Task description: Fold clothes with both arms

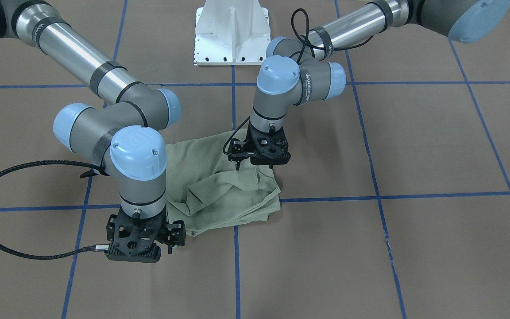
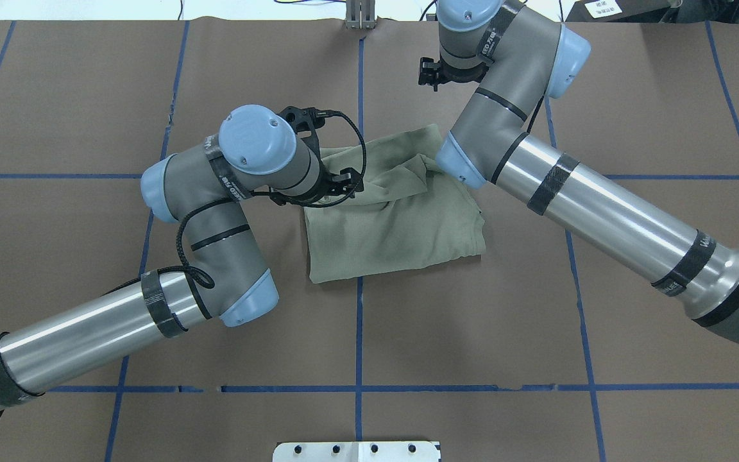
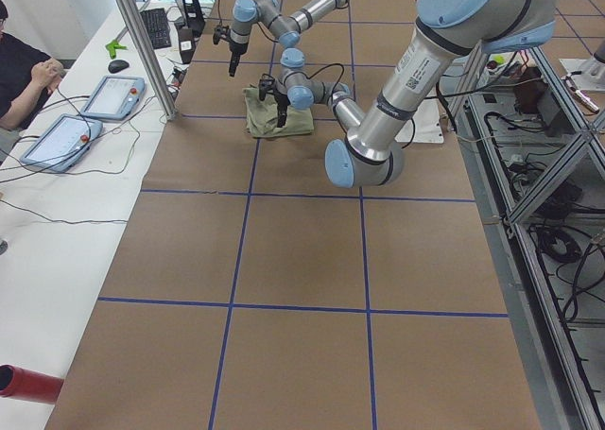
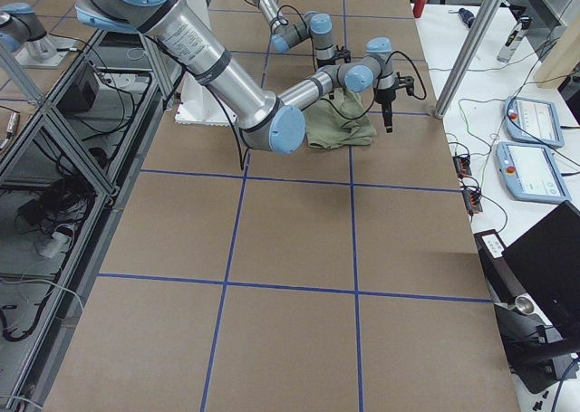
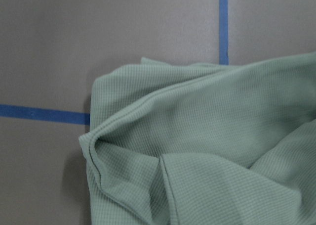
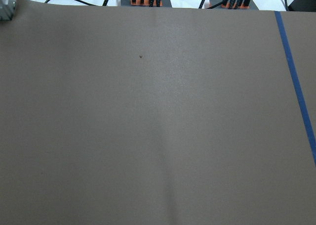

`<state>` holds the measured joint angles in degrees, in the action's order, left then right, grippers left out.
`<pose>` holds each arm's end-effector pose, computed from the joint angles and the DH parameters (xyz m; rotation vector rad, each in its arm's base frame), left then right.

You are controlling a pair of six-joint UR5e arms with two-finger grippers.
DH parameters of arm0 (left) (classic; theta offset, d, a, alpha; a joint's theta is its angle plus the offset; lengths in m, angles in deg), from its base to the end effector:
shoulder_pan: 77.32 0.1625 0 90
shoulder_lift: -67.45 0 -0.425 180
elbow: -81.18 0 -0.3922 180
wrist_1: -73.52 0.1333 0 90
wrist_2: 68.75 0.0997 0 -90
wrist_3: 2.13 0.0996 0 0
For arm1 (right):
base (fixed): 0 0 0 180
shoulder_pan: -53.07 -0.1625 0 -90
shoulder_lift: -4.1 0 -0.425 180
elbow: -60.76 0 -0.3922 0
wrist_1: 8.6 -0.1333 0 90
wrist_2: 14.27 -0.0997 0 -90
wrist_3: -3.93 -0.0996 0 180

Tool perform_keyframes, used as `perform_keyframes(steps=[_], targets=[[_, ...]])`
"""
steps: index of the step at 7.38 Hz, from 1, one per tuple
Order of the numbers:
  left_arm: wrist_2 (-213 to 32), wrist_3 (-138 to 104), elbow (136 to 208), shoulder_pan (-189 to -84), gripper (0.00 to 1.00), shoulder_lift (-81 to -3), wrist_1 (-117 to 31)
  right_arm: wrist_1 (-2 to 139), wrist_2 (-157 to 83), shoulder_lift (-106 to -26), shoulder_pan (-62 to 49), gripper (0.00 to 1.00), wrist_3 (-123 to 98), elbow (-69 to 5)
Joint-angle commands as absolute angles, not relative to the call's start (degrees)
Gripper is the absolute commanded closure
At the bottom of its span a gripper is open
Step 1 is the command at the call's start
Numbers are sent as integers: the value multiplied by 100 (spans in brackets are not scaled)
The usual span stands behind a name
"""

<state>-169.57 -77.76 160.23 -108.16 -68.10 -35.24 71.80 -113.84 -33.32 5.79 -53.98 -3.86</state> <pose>0.5974 -0.4902 0.2158 0.1956 0.9254 -0.1778 -0.4739 -0.6853 0.2604 0.2856 -0.5971 0.2018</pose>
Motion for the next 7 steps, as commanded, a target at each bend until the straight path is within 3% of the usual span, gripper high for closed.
perform_keyframes(steps=[1, 5, 7], targets=[[-16798, -7710, 15966, -10712, 0, -6799, -3389, 7173, -11385, -3335, 587, 0, -5417, -393], [-16789, -7841, 15634, -10930, 0, -7009, -3248, 7164, -11385, -3335, 587, 0, -5426, -410], [-16789, -8114, 14855, -11369, 0, -7420, -3335, 7173, -11393, -3335, 587, 0, -5417, -437]])
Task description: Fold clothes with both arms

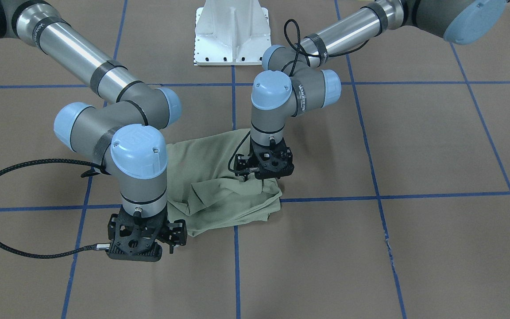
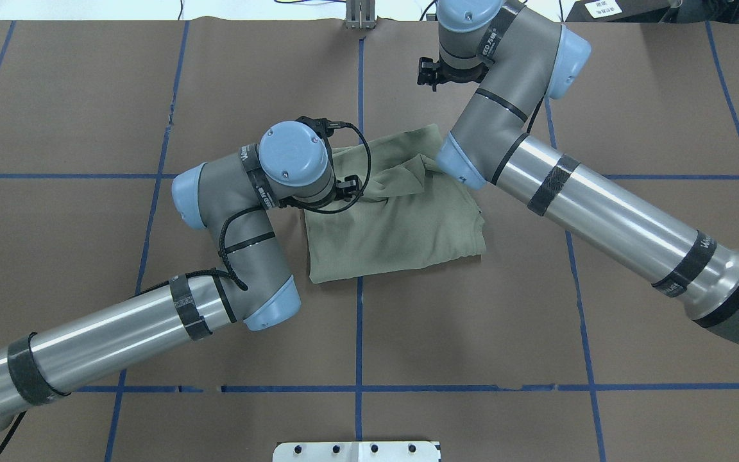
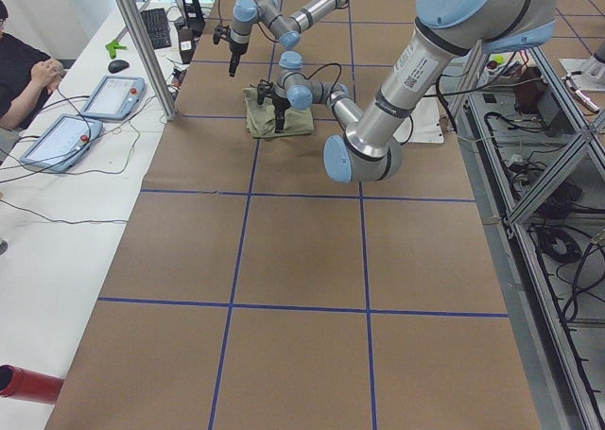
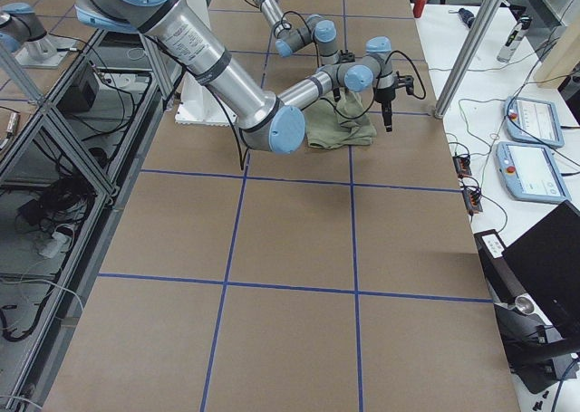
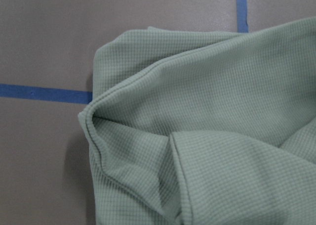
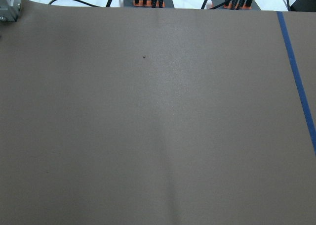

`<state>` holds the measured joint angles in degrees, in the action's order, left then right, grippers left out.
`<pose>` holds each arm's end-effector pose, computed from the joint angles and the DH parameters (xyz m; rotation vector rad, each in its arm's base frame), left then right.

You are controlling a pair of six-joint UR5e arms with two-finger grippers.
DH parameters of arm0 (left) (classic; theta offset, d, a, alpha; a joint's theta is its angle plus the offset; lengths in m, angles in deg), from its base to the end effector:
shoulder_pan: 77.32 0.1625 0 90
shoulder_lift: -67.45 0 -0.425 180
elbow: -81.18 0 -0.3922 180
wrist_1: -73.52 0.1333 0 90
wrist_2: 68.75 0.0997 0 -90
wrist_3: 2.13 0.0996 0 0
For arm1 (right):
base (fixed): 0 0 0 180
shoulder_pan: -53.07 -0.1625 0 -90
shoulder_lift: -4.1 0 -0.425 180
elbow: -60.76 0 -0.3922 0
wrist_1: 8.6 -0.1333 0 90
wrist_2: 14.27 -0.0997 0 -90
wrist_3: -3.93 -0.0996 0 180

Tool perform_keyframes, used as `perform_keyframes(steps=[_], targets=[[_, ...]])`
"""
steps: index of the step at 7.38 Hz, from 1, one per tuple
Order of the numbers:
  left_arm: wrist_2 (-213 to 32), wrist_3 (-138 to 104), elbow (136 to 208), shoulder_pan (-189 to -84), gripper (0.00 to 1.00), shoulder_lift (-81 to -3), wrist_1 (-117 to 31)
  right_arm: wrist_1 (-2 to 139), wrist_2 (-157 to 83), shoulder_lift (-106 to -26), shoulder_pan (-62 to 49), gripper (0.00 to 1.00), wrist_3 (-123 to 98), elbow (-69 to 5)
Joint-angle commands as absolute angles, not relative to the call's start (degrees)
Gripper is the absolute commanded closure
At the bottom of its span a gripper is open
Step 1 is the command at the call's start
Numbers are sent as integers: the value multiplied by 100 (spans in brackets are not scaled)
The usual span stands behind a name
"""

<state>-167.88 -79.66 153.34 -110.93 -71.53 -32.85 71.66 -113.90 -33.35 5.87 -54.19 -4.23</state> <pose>0.5981 -0.5386 0.2315 0.1863 0.8229 -0.2809 -0.4743 -0.6838 0.2573 0.2887 -0.6048 0.2026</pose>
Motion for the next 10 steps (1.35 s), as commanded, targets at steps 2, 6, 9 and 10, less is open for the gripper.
perform_keyframes(steps=[2, 6, 9, 10], targets=[[-16781, -8176, 14142, -11747, 0, -7563, -3632, 7164, -11393, -3387, 596, 0, -5426, -489], [-18041, -6827, 14417, -12679, 0, -7371, -3932, 7182, -11736, -3693, 1138, 0, -5934, -1356], [-18196, -6735, 14639, -12725, 0, -7018, -4328, 7147, -10966, -3932, 1903, 12, -7363, -1641], [-18196, -6726, 14639, -12725, 0, -6992, -4346, 7147, -10736, -3967, 2010, 14, -7664, -1649]])
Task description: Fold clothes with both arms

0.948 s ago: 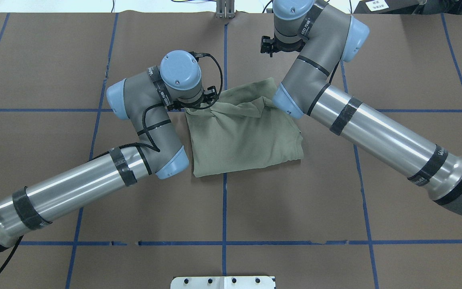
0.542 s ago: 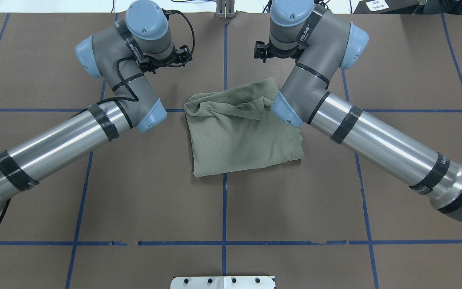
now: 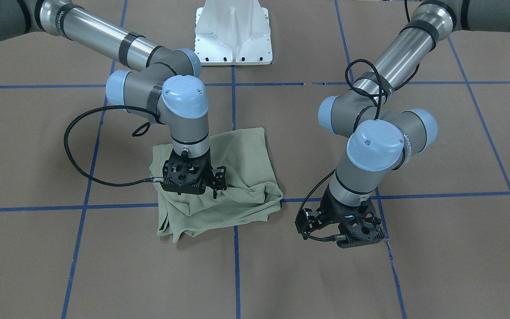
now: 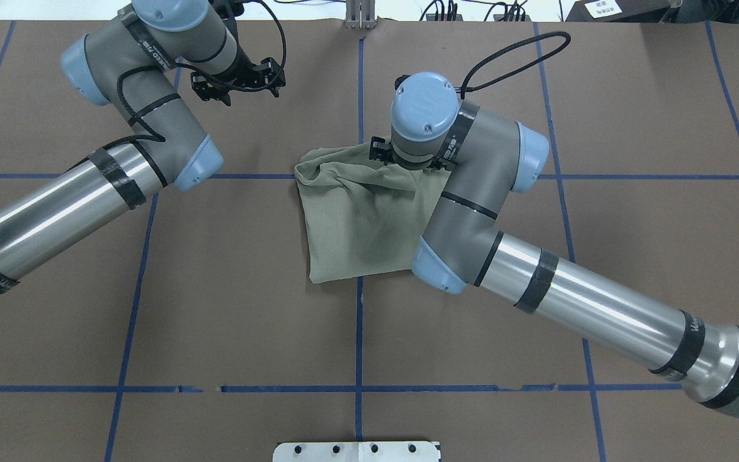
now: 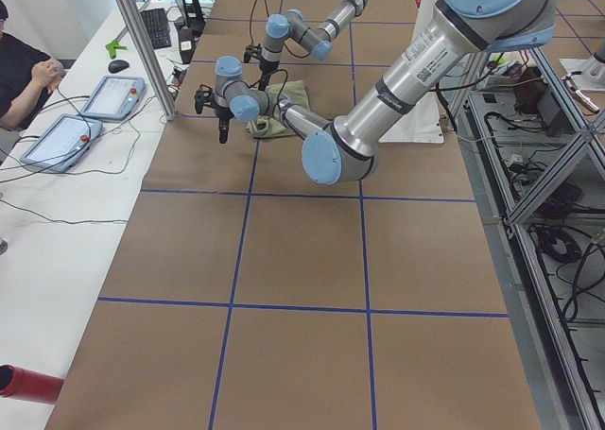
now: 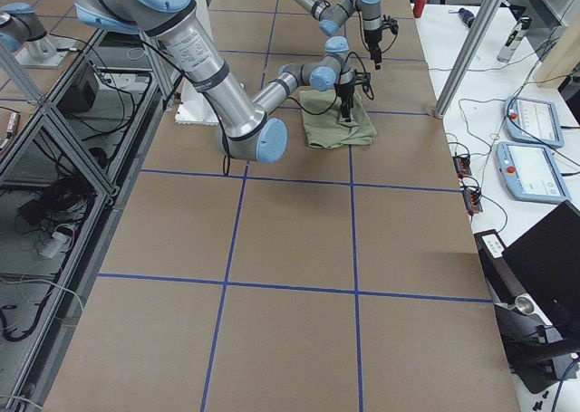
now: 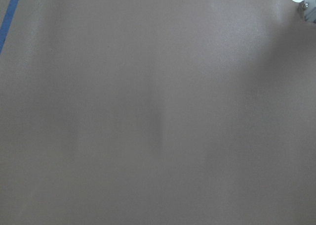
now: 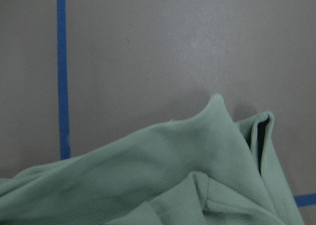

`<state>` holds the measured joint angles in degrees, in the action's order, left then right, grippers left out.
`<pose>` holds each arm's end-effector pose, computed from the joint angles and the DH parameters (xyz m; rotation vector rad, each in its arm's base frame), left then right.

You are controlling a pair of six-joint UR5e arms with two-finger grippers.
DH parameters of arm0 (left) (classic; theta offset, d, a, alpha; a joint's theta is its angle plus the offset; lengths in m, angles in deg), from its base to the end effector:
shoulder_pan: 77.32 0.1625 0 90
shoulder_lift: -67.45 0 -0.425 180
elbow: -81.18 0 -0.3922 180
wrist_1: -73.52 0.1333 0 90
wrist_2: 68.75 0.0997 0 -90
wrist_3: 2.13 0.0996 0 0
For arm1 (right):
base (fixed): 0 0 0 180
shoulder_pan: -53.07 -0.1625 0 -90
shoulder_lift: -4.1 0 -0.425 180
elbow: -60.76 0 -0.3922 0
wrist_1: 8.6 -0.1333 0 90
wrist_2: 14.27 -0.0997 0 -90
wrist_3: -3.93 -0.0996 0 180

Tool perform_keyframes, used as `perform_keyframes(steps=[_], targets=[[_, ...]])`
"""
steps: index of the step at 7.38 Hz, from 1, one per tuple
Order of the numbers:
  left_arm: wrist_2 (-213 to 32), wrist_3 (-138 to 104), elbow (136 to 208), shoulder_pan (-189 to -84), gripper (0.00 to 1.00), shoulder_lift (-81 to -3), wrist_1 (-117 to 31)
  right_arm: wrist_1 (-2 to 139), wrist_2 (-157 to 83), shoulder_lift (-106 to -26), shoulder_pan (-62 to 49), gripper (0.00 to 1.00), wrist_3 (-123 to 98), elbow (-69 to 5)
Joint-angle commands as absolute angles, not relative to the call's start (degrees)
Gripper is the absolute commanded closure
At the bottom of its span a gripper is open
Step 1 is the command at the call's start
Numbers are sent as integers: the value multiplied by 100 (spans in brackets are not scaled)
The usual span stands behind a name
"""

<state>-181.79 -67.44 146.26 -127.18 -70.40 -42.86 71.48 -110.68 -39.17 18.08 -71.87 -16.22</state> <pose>0.4506 -0.6806 0.2791 0.2144 0.9046 -0.2343 -0.5658 -0.5452 0.2390 0.2207 -0.7389 0.3022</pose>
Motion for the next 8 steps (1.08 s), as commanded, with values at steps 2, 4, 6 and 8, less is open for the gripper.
perform_keyframes(steps=[2, 4, 6, 8], targets=[[-18196, -6726, 14639, -12716, 0, -6992, -4346, 7138, -10594, -3967, 2046, 36, -8278, -1650], [-18196, -6726, 14648, -12725, 0, -6992, -4346, 7112, -10234, -4063, 2125, 37, -8650, -1710], [-18196, -6726, 14657, -12716, 0, -6957, -4346, 6403, -10102, -4353, 2221, 61, -9081, -1746], [-18196, -6726, 14674, -12716, 0, -6896, -4443, 6399, -10101, -4284, 2196, 100, -9134, -1746]])
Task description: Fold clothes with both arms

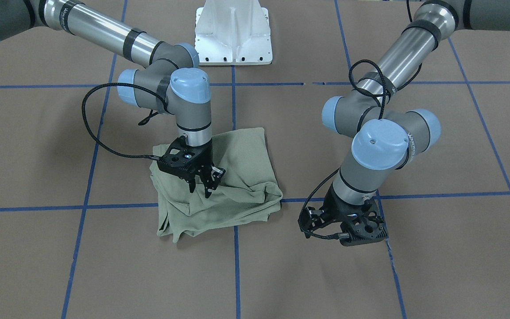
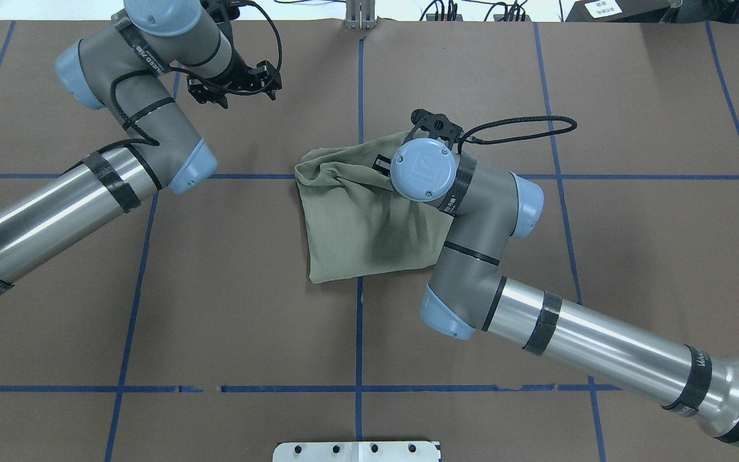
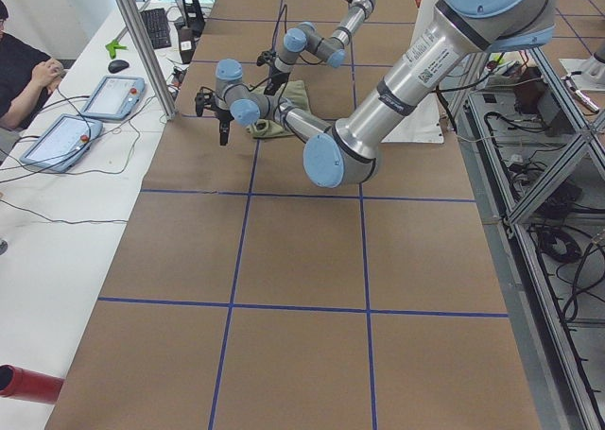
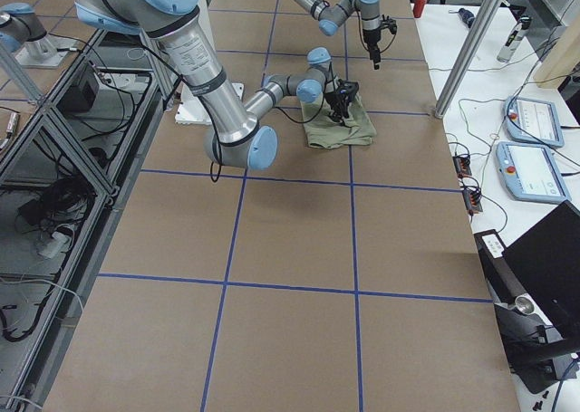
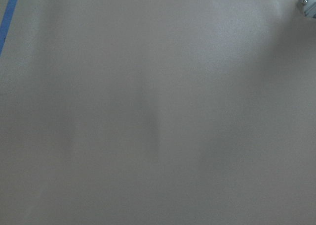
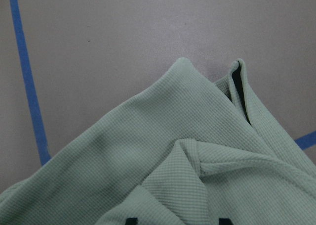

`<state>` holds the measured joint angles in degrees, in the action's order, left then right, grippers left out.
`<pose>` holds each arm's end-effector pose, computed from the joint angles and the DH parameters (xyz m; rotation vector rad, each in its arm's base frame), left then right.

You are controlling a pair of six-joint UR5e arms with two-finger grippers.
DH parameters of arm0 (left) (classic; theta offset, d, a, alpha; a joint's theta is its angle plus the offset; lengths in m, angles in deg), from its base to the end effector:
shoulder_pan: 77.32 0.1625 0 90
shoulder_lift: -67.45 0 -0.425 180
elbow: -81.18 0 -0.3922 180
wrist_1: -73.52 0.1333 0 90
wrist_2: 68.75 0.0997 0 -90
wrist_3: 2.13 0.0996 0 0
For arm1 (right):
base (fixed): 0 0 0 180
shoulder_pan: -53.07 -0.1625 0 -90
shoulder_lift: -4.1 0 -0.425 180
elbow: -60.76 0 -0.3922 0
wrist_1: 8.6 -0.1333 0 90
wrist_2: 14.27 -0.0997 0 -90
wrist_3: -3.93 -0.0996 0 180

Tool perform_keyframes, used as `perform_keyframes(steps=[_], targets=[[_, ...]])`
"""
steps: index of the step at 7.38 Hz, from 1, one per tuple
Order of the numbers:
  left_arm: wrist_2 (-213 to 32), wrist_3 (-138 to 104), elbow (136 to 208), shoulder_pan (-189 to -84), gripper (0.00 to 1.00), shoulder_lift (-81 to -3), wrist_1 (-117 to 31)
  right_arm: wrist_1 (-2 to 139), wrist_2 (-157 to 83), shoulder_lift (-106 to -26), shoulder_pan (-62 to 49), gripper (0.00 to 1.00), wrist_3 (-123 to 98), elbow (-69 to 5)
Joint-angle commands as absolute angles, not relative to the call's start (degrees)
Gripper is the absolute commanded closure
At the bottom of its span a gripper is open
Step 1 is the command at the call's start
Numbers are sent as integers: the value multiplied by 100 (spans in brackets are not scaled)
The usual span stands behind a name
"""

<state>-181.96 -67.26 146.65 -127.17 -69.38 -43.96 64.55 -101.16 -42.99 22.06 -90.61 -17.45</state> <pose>0.4485 -0.6776 0.2874 0.2187 0.9118 -0.2278 -0.5848 -0.5134 0.2636 0.2454 -0.8165 0.6059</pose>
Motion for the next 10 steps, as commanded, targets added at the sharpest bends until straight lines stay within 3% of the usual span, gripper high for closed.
perform_keyframes(steps=[1, 3, 5, 6, 7, 8, 10], targets=[[-18196, -6726, 14674, -12716, 0, -6895, -4452, 6460, -10110, -4214, 2108, 100, -9117, -1737], [-18196, -6726, 14674, -12716, 0, -6886, -4461, 6470, -10136, -4118, 1828, 100, -8916, -1581], [-18187, -6726, 14779, -12716, 0, -6826, -4461, 6470, -10102, -3452, 1633, 100, -8652, -452], [-18187, -6726, 14919, -12716, 0, -6755, -4469, 6461, -9971, -3353, 1624, 100, -8451, -245], [-18187, -6726, 14999, -12707, 0, -6728, -4461, 6470, -9943, -3352, 1589, 34, -8371, -217], [-18195, -6726, 15026, -12707, 0, -6728, -4461, 6470, -9943, -3317, 1554, 0, -7996, -147], [-18204, -6708, 15436, -12698, 0, -6501, -4426, 7001, -11348, -3037, 943, 0, -7040, -181]])
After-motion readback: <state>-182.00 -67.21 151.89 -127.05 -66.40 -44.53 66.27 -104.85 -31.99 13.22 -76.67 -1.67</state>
